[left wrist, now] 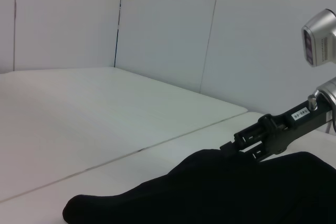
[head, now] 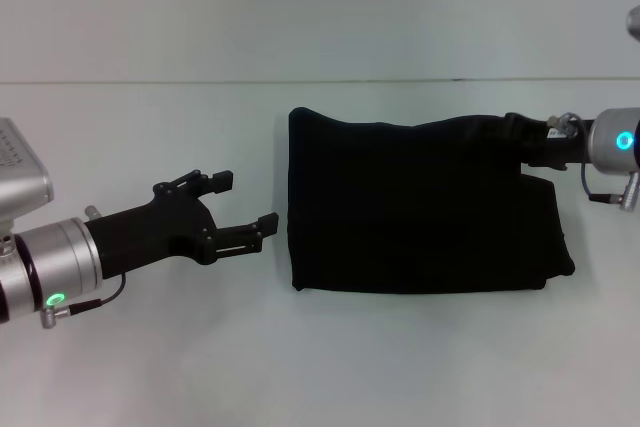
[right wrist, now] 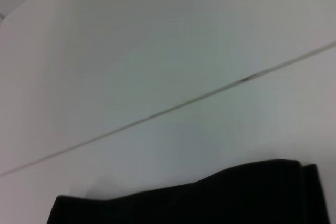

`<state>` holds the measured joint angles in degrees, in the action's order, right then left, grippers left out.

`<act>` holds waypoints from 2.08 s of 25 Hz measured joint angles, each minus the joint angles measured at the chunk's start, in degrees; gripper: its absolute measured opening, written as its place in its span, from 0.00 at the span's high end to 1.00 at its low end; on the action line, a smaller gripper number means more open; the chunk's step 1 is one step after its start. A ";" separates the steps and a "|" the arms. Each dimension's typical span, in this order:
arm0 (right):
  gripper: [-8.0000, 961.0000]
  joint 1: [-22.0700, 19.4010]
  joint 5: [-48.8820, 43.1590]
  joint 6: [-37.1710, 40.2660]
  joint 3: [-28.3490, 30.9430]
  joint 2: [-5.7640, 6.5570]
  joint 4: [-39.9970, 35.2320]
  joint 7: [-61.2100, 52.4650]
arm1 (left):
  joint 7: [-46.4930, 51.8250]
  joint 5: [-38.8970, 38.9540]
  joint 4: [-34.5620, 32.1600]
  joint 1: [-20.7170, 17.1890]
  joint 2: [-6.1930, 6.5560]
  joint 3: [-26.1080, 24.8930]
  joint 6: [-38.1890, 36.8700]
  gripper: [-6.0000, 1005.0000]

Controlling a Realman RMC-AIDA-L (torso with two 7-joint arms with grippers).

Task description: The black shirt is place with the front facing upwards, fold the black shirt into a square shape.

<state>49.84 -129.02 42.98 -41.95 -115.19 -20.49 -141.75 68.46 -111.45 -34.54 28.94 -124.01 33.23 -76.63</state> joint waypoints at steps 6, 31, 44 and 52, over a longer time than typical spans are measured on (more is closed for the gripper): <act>0.21 -0.21 0.83 -1.49 0.29 -1.83 -0.95 6.44 | -0.04 0.01 0.00 0.14 0.00 0.00 -0.12 0.06; 0.89 -2.27 11.68 -8.20 0.42 -2.18 -2.19 16.24 | 0.14 0.01 0.03 0.60 0.00 -0.01 0.09 0.06; 0.85 -3.16 17.23 -8.38 0.40 -2.81 -2.36 22.96 | 0.23 0.01 0.24 1.11 0.00 -0.01 0.08 0.06; 0.82 -5.23 18.66 -10.66 0.47 -2.92 -2.47 23.12 | 0.18 0.01 0.33 1.12 0.00 0.26 0.07 0.06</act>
<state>44.60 -110.36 32.32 -41.48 -118.11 -22.95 -118.63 68.64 -111.44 -34.21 30.06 -124.01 33.48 -76.55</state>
